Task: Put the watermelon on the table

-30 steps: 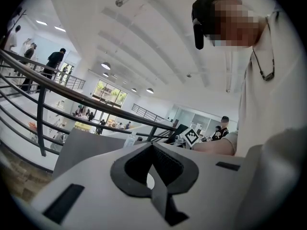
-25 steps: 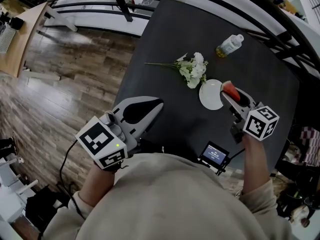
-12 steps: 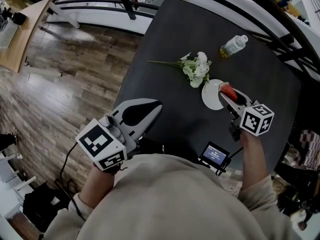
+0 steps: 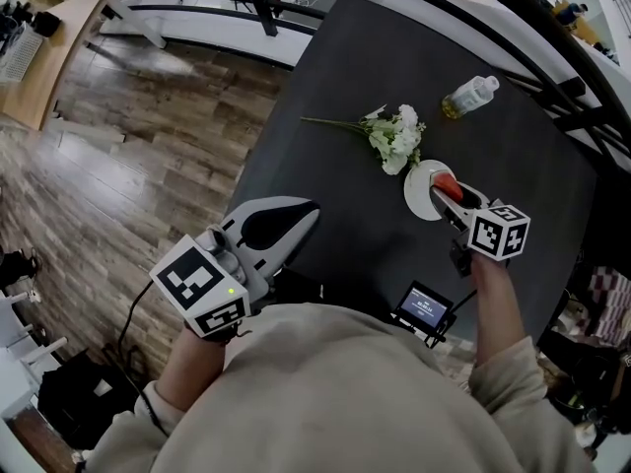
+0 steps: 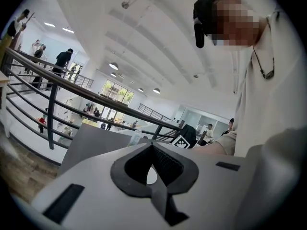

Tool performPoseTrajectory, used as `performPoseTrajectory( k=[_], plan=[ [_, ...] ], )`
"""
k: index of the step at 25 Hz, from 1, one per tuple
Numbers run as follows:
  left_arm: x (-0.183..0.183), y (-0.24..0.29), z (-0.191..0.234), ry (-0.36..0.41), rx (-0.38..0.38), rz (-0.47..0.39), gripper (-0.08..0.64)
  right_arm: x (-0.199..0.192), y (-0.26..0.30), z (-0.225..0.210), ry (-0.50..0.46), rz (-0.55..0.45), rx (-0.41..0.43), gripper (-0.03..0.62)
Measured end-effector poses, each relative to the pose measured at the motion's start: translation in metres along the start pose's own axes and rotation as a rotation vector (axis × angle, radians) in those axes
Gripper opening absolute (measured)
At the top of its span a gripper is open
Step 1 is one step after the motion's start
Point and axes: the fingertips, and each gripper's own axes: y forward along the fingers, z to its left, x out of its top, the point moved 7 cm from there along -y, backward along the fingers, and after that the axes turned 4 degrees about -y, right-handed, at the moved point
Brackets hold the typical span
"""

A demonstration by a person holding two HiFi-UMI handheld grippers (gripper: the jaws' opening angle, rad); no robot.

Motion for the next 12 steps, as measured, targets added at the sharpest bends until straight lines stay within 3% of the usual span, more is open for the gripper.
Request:
performPoseTrajectory(
  k=[12],
  plan=[
    [-0.004,-0.009,0.001,-0.009,0.028,-0.012,0.005,-0.022,0.028,-0.025,-0.015,0.123,-0.029,0.199]
  ],
)
